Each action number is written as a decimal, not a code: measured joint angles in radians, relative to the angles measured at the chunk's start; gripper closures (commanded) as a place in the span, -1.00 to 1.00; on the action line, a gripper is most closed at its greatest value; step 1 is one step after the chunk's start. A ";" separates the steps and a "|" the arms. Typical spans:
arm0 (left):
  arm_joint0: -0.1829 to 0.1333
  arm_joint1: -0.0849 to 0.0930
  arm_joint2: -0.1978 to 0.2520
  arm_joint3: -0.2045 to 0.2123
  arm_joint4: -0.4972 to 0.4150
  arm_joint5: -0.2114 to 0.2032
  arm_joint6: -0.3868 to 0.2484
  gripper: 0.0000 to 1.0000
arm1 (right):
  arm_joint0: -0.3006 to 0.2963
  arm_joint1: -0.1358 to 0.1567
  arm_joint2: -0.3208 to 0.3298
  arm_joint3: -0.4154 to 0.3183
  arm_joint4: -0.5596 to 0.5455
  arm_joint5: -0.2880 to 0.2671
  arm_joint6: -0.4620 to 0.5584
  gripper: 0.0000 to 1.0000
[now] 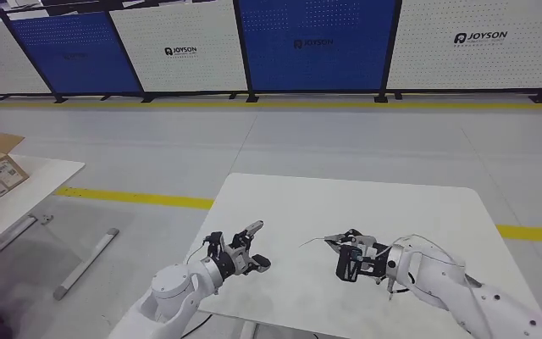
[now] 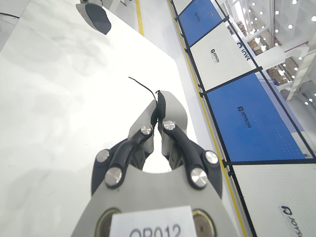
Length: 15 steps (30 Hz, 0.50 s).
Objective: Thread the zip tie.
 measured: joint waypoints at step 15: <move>-0.098 0.032 0.103 0.023 -0.152 0.000 0.133 -1.00 | 0.025 -0.025 -0.016 0.061 0.001 0.000 -0.004 1.00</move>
